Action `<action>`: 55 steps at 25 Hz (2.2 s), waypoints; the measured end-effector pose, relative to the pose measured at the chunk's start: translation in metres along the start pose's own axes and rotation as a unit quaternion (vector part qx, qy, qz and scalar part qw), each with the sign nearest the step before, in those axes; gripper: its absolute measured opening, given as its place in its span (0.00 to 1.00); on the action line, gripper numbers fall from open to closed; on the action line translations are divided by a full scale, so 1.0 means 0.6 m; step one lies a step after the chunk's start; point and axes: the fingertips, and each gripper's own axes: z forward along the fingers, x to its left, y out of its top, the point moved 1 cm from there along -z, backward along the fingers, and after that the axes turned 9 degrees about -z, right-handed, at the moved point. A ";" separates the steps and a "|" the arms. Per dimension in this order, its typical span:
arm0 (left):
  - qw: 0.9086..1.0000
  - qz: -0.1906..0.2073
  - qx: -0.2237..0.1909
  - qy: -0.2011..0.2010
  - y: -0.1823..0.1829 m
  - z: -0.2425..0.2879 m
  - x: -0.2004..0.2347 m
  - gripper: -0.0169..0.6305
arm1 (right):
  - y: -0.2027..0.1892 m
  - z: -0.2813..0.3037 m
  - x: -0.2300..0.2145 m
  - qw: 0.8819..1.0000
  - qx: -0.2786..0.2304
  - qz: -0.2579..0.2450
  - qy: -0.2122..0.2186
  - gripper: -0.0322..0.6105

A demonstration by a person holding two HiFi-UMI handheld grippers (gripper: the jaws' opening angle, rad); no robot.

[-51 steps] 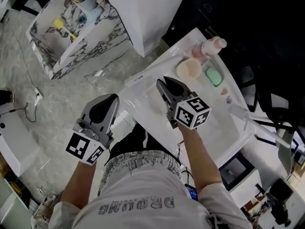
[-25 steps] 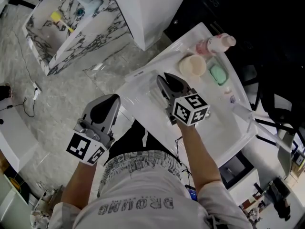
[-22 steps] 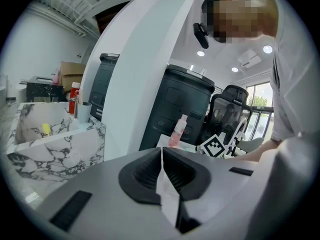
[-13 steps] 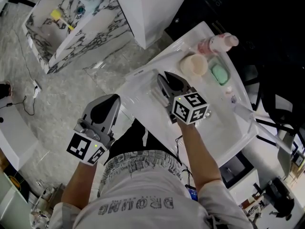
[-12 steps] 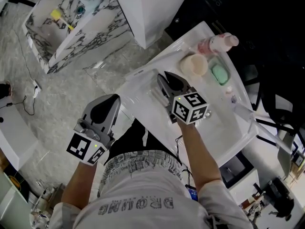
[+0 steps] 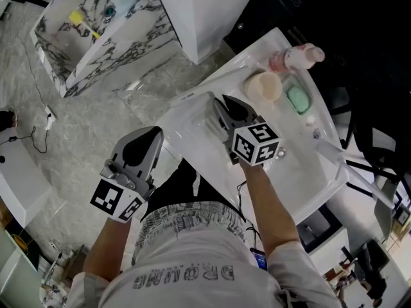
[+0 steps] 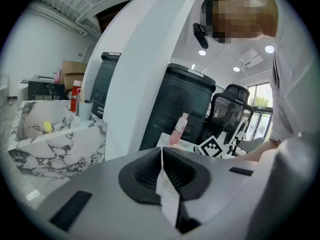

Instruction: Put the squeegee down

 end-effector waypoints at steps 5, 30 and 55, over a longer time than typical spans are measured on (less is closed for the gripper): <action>1.000 -0.001 0.000 -0.001 -0.003 -0.001 -0.002 0.06 | -0.001 0.000 0.000 1.000 0.000 -0.003 0.000 0.19; 1.000 0.007 -0.014 0.000 0.009 -0.023 -0.005 0.06 | -0.001 0.004 0.001 1.000 0.004 -0.023 -0.006 0.19; 0.999 0.023 -0.041 -0.014 0.035 -0.057 -0.031 0.06 | 0.035 -0.047 0.022 0.999 -0.023 -0.035 -0.024 0.29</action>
